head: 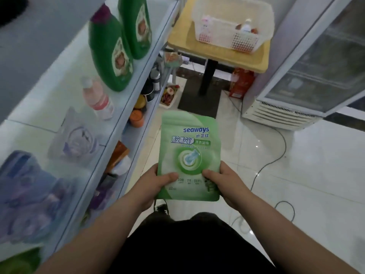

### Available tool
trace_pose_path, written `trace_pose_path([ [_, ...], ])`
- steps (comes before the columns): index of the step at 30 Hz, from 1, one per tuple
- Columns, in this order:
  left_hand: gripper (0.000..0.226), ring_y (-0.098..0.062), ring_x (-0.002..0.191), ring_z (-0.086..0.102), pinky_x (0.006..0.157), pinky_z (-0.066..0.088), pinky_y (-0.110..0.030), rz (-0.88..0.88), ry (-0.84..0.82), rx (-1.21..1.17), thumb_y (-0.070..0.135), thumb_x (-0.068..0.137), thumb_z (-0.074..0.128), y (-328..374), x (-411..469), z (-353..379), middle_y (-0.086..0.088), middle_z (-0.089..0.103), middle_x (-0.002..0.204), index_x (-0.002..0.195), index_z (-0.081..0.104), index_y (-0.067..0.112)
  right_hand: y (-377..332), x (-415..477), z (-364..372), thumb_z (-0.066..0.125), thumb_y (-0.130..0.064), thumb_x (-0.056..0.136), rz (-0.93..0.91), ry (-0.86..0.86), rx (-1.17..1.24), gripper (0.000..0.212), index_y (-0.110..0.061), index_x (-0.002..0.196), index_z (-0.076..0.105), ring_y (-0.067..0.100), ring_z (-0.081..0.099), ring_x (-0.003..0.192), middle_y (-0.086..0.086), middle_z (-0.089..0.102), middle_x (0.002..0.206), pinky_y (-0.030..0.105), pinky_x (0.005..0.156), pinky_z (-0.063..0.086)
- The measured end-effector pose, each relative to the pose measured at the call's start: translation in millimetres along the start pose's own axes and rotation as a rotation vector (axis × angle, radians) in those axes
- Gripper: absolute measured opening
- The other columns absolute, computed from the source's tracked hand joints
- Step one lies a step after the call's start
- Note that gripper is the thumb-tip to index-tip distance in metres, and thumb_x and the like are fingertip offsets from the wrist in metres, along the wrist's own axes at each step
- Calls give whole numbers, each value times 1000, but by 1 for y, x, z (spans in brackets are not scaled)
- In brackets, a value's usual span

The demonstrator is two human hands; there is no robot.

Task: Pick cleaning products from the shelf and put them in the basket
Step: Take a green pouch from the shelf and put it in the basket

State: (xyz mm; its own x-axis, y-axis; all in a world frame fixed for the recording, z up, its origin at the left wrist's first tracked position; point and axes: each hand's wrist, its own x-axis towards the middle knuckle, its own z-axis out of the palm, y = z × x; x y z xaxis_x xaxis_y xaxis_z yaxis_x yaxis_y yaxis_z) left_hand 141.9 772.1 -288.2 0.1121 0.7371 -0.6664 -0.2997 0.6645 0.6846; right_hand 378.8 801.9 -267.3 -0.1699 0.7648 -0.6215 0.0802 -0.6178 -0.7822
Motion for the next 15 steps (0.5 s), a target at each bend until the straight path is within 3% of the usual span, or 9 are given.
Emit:
trace_pose_path([
  [7, 77, -36, 106, 73, 91, 59, -54, -45, -129, 167, 28, 57, 90, 102, 99, 29, -11, 76, 116, 126, 61, 13, -60, 66, -21, 68, -12, 97, -8, 229, 82, 32, -20, 127, 63, 25, 75, 104, 2, 78, 112, 50, 95, 58],
  [11, 64, -34, 104, 74, 85, 61, -48, -76, -150, 199, 21, 67, 83, 137, 154, 56, -11, 77, 114, 127, 61, 12, -91, 110, -53, 65, -9, 98, -5, 208, 128, 30, -19, 126, 63, 28, 73, 109, 4, 77, 116, 52, 99, 56],
  [15, 69, -37, 105, 73, 85, 61, -53, -72, -112, 191, 21, 66, 83, 176, 211, 87, -12, 76, 116, 129, 59, 11, -134, 174, -96, 66, -9, 98, -10, 179, 119, 30, -20, 125, 63, 27, 73, 109, 4, 77, 114, 52, 100, 55],
])
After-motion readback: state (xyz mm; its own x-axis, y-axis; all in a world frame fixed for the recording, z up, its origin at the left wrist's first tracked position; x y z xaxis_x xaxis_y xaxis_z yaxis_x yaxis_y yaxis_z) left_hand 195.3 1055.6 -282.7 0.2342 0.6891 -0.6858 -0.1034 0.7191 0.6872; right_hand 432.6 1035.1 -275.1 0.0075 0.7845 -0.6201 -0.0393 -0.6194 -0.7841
